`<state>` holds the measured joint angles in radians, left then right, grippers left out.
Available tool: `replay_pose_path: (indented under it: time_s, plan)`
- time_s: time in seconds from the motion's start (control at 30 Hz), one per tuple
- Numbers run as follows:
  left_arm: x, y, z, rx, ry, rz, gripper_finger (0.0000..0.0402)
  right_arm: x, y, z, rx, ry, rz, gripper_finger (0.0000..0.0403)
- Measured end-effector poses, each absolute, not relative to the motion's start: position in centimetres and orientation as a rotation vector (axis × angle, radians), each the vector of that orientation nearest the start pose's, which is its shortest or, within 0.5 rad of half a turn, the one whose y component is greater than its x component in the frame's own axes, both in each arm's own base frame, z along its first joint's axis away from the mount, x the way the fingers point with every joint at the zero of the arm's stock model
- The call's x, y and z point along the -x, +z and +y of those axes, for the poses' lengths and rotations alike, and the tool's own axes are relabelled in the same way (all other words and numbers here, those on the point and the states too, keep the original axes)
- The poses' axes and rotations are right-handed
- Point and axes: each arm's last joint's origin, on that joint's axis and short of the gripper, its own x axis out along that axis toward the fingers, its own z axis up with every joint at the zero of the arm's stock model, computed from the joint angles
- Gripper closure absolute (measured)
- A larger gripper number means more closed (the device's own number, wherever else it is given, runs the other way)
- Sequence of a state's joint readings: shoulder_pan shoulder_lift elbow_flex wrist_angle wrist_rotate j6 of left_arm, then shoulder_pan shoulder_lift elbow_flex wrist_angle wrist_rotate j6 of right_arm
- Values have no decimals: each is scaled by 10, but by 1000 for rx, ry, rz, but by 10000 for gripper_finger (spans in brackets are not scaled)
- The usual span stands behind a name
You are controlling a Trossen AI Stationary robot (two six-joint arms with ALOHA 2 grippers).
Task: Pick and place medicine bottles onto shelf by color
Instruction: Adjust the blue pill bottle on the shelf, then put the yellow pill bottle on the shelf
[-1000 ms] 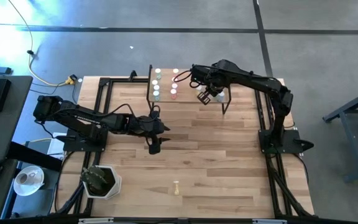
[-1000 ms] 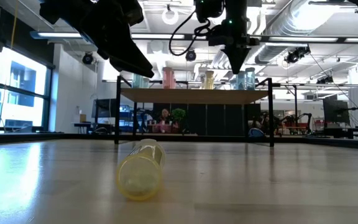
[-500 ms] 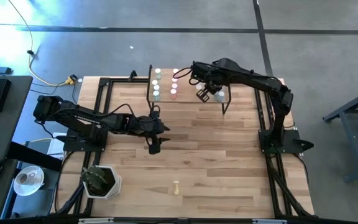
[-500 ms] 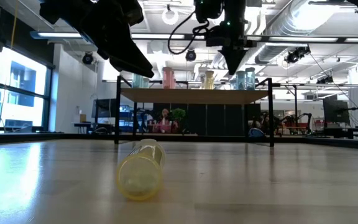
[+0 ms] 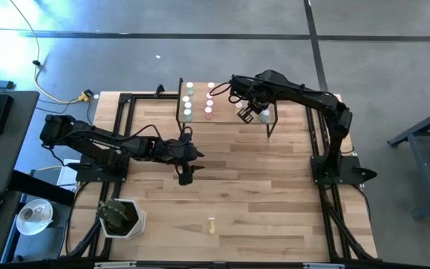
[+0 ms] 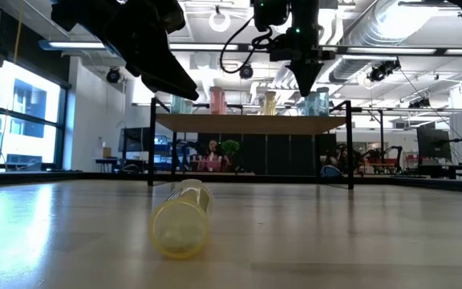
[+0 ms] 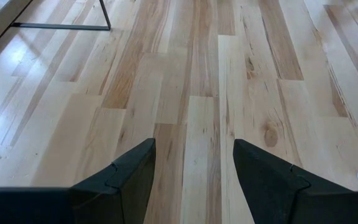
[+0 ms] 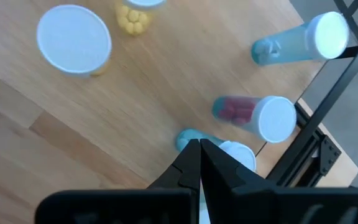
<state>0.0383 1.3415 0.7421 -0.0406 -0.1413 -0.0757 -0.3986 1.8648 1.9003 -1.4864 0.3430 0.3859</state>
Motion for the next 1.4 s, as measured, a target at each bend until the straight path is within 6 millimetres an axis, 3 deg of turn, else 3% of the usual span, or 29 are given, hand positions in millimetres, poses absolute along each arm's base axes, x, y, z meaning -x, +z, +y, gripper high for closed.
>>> replay_pose_path:
  time_s: [0.6,1.03,1.2,1.4]
  plan:
    - [-273,214,15,40,198,634,195,-320,338,-144,-324,-884,1317,403]
    - [-273,214,15,46,200,633,195,-327,342,-131,-275,-839,1300,403]
    - [-272,213,14,100,186,646,195,-329,350,-118,-237,-799,1266,403]
    - [-268,208,9,128,157,713,195,-329,369,-86,-190,-716,1159,403]
